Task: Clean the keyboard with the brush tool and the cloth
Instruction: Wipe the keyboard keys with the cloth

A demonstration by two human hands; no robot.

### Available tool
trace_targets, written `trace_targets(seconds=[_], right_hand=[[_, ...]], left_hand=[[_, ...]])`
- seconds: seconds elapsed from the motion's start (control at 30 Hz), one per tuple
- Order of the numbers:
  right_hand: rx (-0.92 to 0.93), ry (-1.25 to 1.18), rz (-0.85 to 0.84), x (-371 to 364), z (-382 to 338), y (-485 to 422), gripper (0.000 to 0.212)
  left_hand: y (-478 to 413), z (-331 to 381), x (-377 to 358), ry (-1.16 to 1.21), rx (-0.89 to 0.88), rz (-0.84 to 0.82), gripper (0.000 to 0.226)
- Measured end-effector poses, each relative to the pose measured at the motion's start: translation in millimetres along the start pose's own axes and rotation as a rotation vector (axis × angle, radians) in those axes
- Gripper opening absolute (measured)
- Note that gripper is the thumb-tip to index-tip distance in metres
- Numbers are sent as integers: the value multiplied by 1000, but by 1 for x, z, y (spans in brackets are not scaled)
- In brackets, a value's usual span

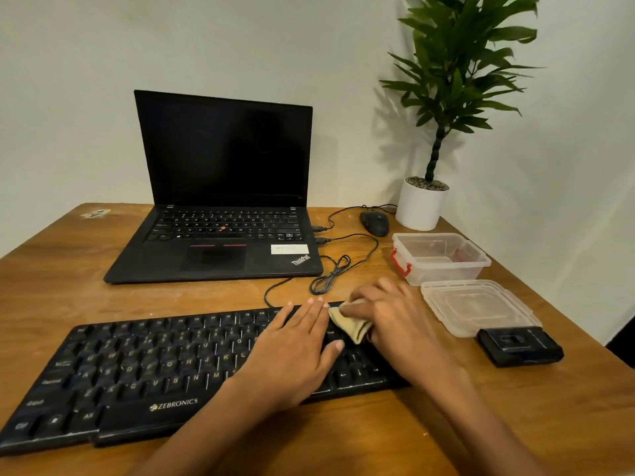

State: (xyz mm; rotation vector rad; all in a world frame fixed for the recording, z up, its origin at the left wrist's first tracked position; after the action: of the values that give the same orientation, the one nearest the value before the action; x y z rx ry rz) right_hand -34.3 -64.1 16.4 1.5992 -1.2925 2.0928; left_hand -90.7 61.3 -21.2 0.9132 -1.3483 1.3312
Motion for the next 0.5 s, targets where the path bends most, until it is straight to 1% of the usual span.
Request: trace_targets(seconds=[0.03,0.07,0.13,0.17,0.23,0.27,0.33,0.37,0.43,0.5], right_hand=[[36,-12,-18,-5,0,1,47],[31,-11,-5,-8,8,2,48],[-19,24,47,-7,28,-3,47],[-36,61,67,-3,30,-9,43],[17,95,74,-1,15,-20,35],[58,68,88,-4,5,-23,36],[90,50,32,-10,-6,-20,41],[77,52,19,-10,0,-16,43],[-36,40,2,-8,29,-7,43],[-143,132,15,1,61,3,42]], left_hand=[[1,-2,0,-15,-4,-3,60],[2,-4,0,-26,-3,-6,60],[4,-4,1,-36,6,-18,59],[4,-3,2,-42,8,-24,60],[2,0,1,-56,9,-33,61],[1,1,1,-60,13,-33,61],[2,0,2,-63,11,-38,61],[3,-1,3,-67,5,-45,61],[4,-3,3,-84,1,-53,60],[1,-1,5,-107,13,-55,61]])
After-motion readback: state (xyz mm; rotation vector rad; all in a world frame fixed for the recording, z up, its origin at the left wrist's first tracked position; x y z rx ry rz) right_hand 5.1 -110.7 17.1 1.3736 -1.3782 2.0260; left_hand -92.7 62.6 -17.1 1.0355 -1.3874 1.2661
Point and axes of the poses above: each hand's wrist, its own y-axis away from the middle knuckle, its own x-axis out of the back of the hand, z = x × y, the point moved 4 cm from there along -y, towards the middle knuckle, and after that the axes turned 13 degrees about z, right-handed, at the moved point
